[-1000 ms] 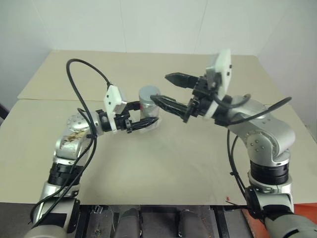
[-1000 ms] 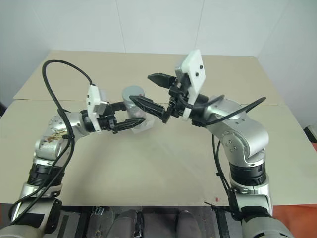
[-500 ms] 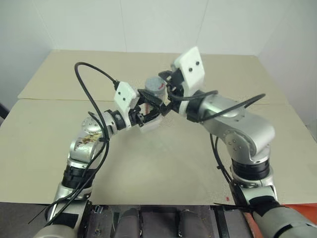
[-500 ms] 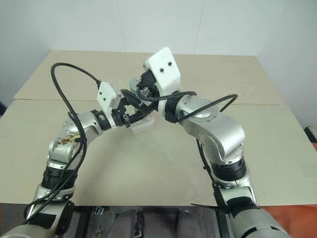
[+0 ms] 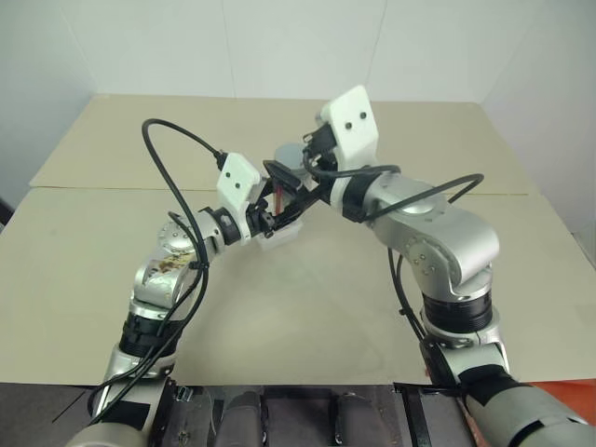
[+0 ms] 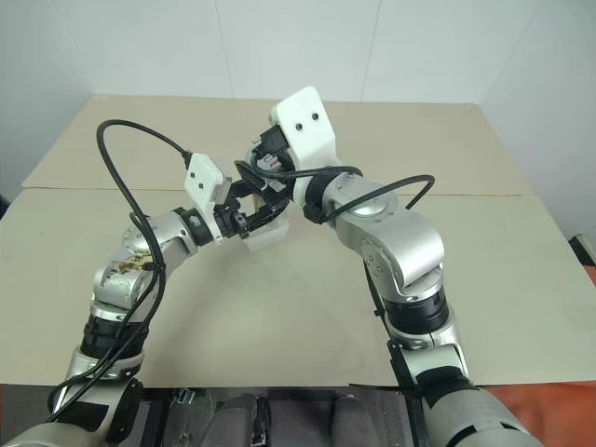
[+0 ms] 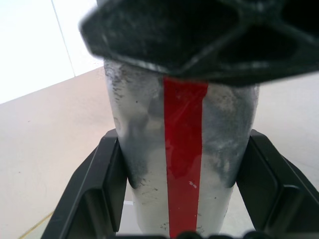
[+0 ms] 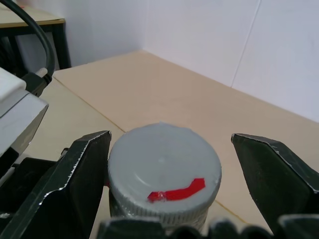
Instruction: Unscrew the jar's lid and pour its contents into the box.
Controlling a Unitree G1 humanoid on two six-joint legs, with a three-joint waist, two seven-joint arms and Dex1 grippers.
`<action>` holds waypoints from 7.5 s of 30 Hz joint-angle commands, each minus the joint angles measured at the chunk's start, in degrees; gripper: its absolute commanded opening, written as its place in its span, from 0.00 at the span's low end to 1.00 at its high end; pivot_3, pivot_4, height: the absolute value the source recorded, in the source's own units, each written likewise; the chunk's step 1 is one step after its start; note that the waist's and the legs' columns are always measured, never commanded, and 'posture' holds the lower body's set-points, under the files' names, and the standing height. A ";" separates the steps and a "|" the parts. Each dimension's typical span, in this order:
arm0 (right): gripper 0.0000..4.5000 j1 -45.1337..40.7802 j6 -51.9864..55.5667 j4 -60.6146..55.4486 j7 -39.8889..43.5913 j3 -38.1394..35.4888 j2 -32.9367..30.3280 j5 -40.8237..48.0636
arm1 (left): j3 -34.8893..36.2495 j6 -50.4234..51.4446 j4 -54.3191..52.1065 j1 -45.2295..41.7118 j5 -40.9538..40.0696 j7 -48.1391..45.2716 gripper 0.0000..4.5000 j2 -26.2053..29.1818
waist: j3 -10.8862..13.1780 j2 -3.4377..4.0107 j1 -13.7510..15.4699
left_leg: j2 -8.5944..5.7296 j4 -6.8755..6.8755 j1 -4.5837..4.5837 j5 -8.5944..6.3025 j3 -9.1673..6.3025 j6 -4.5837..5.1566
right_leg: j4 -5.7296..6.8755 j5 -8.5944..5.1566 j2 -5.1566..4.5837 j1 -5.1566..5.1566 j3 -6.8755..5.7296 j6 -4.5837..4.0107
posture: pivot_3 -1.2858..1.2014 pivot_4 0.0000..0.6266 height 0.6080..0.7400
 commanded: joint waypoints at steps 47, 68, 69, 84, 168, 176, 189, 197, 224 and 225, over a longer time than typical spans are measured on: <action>0.62 3.10 -15.95 5.68 54.76 -6.52 -16.26 24.91 | 4.06 -7.39 2.57 -3.22 -21.15 -42.14 0.61 6.73 | 0.00 0.00 -0.05 | 0.01 0.02 0.04 -0.13 -0.07 0.24 | -0.01 0.00 0.01 0.05 0.01 0.00 | 0.52 0.24 1.00; 0.99 3.47 -16.55 5.27 44.53 -6.93 -16.08 20.81 | 4.87 -9.93 4.02 -1.23 -18.14 -36.25 0.61 6.82 | 0.00 0.00 -0.03 | 0.01 0.04 0.04 -0.13 -0.08 0.24 | 0.00 0.00 0.01 0.05 0.01 0.00 | 0.52 0.24 1.00; 0.99 3.94 -16.48 5.05 43.62 -7.11 -16.21 20.42 | 5.23 -10.05 4.45 -1.02 -17.75 -35.00 0.61 6.80 | 0.00 0.00 -0.03 | 0.01 0.04 0.04 -0.13 -0.09 0.24 | 0.00 0.00 0.01 0.05 0.01 0.00 | 0.52 0.24 1.00; 0.99 9.38 -14.01 -1.47 20.02 -10.40 -14.72 13.57 | 5.11 -9.27 5.94 -0.78 -0.80 -3.04 0.61 1.49 | 0.00 0.00 0.59 | 0.00 0.05 0.03 -0.13 -0.08 0.23 | 0.01 0.00 0.00 0.05 0.02 0.01 | 0.52 0.24 1.00; 0.99 2.67 -7.95 -0.63 7.65 -3.74 -2.37 0.62 | 3.02 -3.19 -1.56 1.08 2.50 6.89 0.61 -2.69 | 0.00 0.00 -0.12 | 0.00 0.01 -0.29 0.19 0.01 -0.27 | 0.12 0.01 0.00 -0.40 0.09 0.00 | 0.52 0.24 1.00; 0.99 3.13 -8.61 -2.92 10.66 -3.77 -2.72 2.78 | 2.86 -3.19 -1.84 1.43 2.54 6.85 0.61 -2.79 | 0.00 0.00 -0.13 | 0.00 0.01 -0.29 0.18 0.00 -0.26 | 0.12 0.01 0.00 -0.40 0.10 0.00 | 0.52 0.24 1.00; 0.99 -1.25 -11.97 5.37 8.98 -2.60 0.73 -1.72 | 2.36 -2.53 -3.65 2.11 2.37 7.07 0.61 -3.10 | 0.00 0.00 -0.15 | -0.01 0.01 -0.29 0.20 0.03 -0.29 | 0.14 0.01 0.00 -0.41 0.09 0.00 | 0.52 0.24 1.00; 0.99 -1.77 -12.35 7.11 9.09 -2.57 1.29 -2.83 | 2.39 -1.82 -4.78 2.34 2.28 7.56 0.61 -3.28 | 0.00 0.00 -0.15 | 0.00 0.01 -0.29 0.21 0.06 -0.29 | 0.14 0.01 0.00 -0.41 0.09 0.00 | 0.52 0.24 1.00; 0.99 1.89 -9.84 2.43 9.35 -4.29 -1.20 -2.39 | 3.41 -1.77 -3.63 1.82 2.27 7.02 0.61 -2.31 | 0.00 0.00 -0.15 | -0.01 0.01 -0.29 0.21 0.03 -0.29 | 0.15 0.01 0.00 -0.41 0.09 0.00 | 0.52 0.24 1.00; 0.99 1.94 -9.76 2.36 9.35 -4.36 -1.24 -2.39 | 3.42 -1.84 -3.53 1.80 2.26 6.96 0.61 -2.27 | 0.00 0.00 -0.15 | 0.00 0.01 -0.29 0.21 0.03 -0.29 | 0.15 0.01 0.00 -0.41 0.09 0.00 | 0.52 0.24 1.00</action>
